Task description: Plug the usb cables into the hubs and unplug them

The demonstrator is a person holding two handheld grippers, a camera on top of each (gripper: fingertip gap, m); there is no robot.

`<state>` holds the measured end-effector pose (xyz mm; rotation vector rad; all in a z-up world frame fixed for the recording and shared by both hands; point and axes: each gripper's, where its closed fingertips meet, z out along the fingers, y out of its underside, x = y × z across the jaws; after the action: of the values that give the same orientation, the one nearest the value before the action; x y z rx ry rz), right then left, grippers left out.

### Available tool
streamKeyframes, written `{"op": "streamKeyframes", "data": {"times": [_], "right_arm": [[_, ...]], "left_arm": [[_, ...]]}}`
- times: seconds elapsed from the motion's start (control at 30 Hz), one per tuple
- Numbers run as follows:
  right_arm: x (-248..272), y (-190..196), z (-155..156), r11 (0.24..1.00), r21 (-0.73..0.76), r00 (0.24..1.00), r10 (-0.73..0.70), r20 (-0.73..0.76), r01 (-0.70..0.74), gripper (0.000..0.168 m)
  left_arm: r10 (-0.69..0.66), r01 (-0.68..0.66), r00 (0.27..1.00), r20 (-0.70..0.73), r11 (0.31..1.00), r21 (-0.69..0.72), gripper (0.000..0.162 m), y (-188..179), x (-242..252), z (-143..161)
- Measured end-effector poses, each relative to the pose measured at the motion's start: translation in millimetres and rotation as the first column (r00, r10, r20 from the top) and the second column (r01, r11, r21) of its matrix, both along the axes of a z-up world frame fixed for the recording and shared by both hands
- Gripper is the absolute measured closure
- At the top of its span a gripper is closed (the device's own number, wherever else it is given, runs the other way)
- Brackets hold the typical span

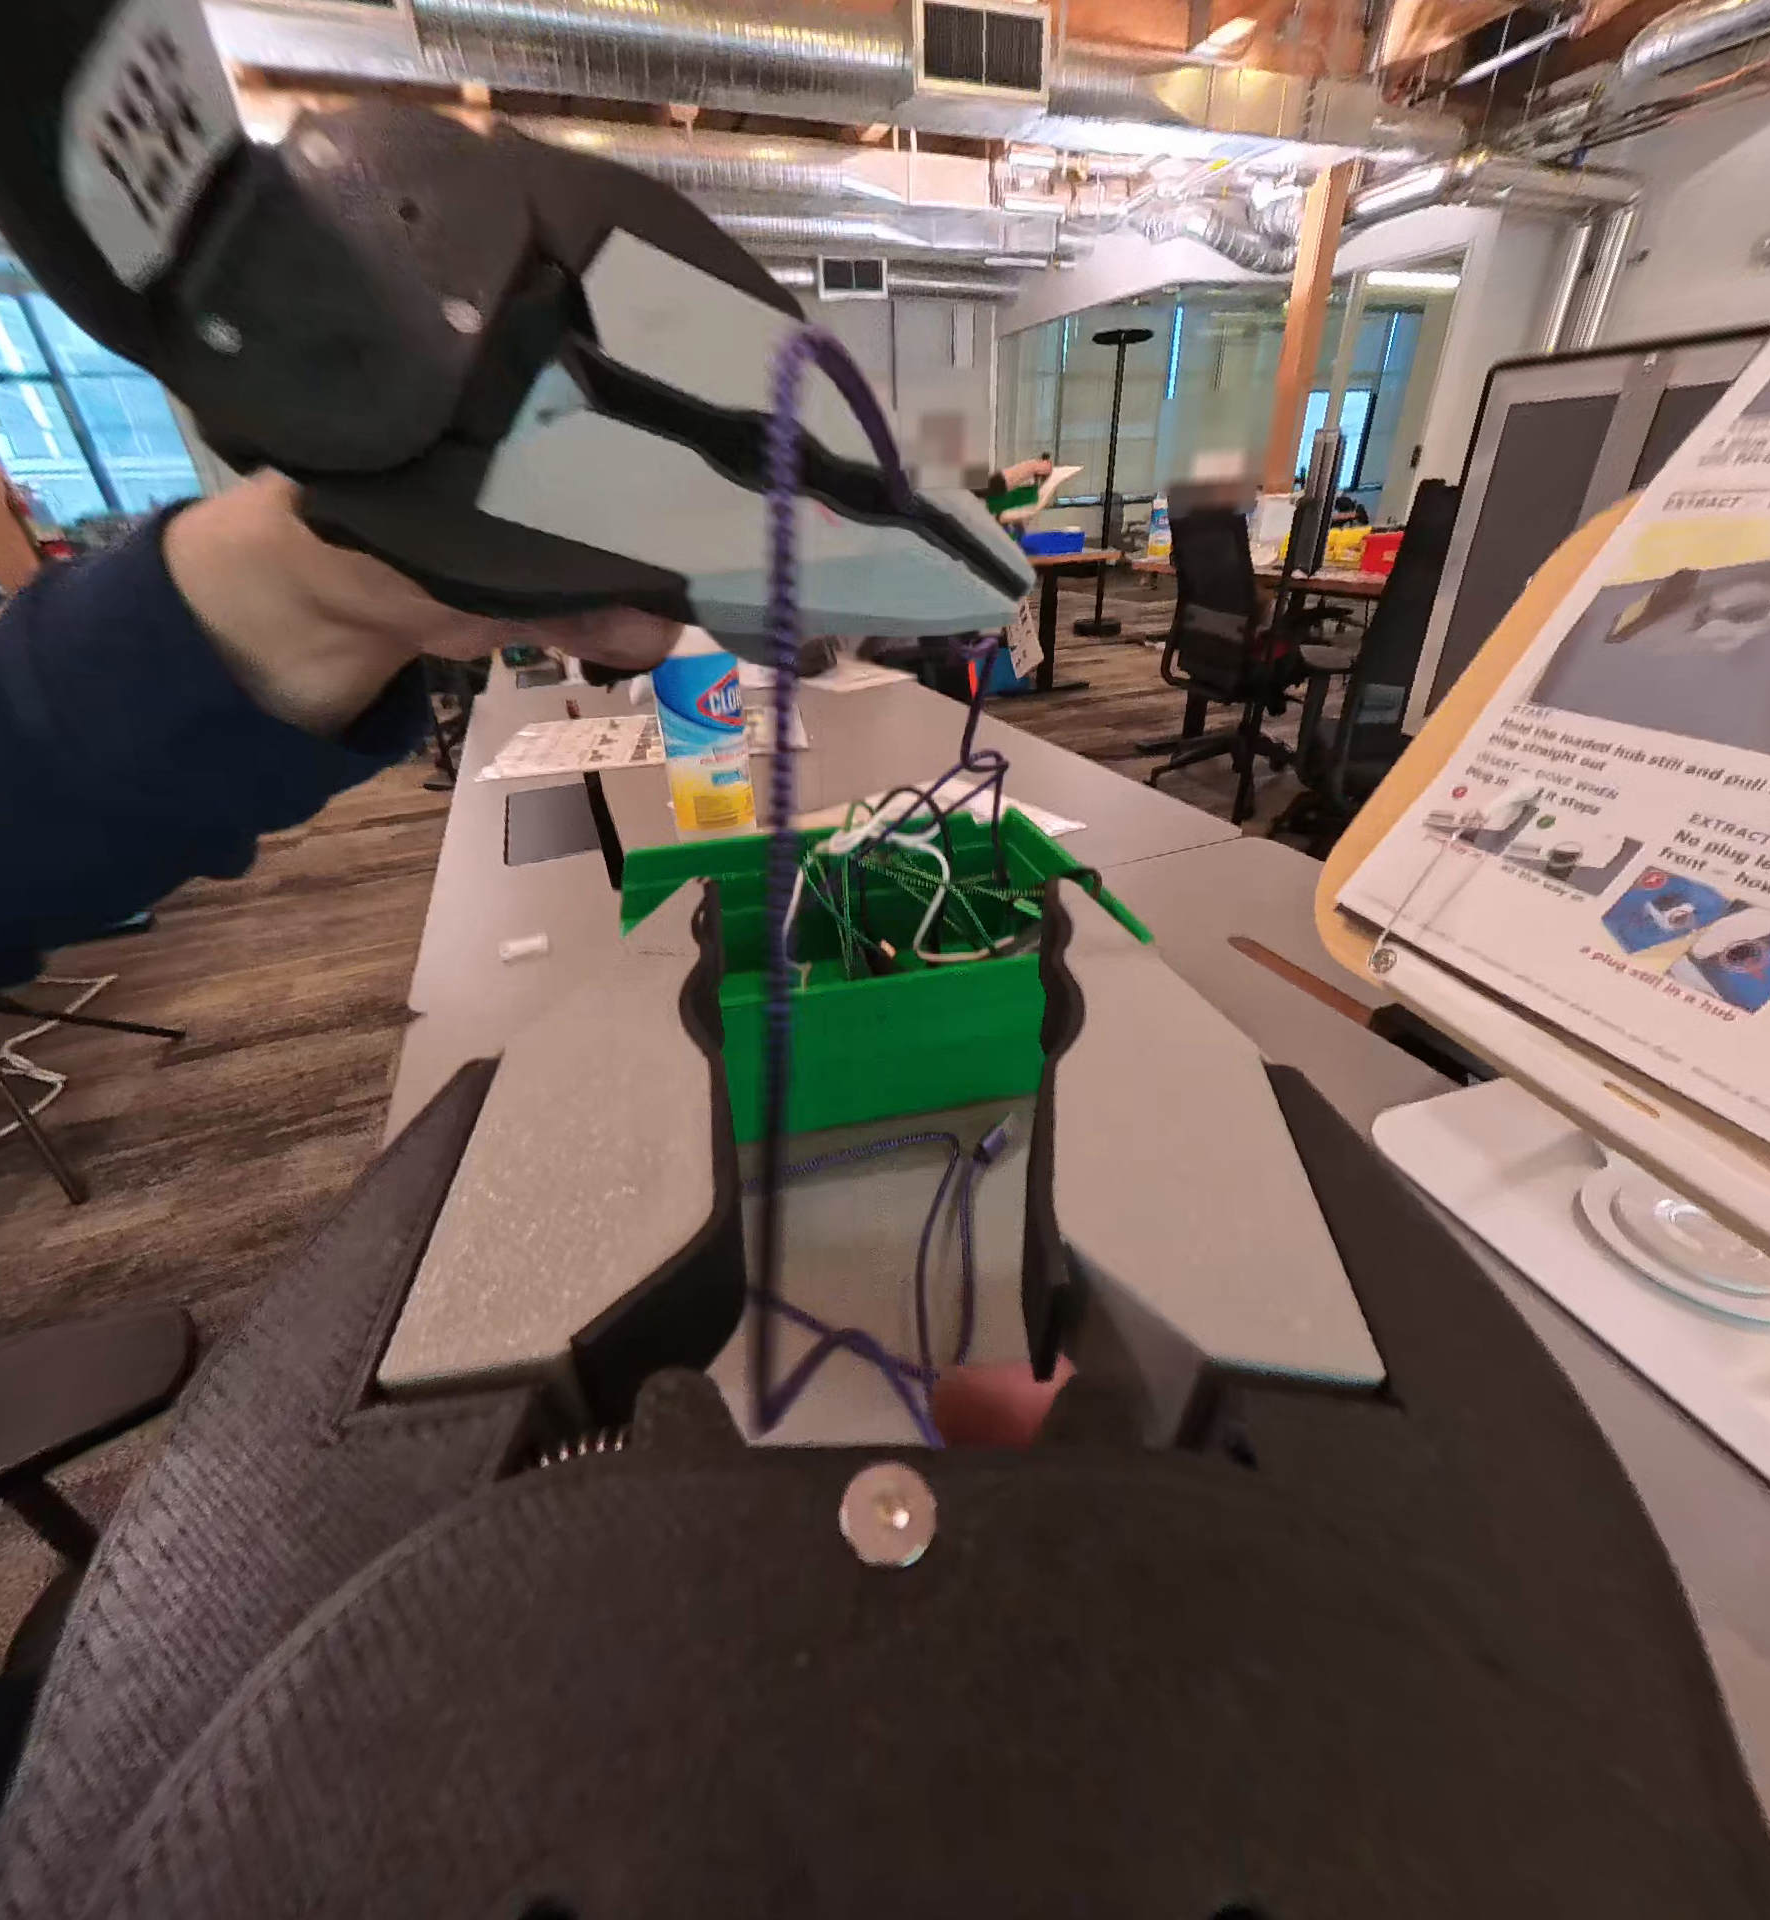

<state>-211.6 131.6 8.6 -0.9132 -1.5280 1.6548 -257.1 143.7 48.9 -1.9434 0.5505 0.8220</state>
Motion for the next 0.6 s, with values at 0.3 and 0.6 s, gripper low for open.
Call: {"op": "streamKeyframes", "data": {"times": [0.3, 0.6], "right_arm": [[12.9, 2.5, -45.1, 0.994, 0.038, 0.992, 0.108, -0.066, -0.106, 0.095], [2.8, -15.8, -24.3, 0.974, 0.227, 0.940, 0.079, -0.332, -0.002, 0.167]], "left_arm": [[-0.343, 0.372, 0.793, 0.503, 0.927, 0.046, 0.162, 10.5, 81.1, -31.4], [-0.426, 0.500, 0.567, 0.705, 0.858, 0.116, 0.162, 14.5, 122.0, -32.3]]}}
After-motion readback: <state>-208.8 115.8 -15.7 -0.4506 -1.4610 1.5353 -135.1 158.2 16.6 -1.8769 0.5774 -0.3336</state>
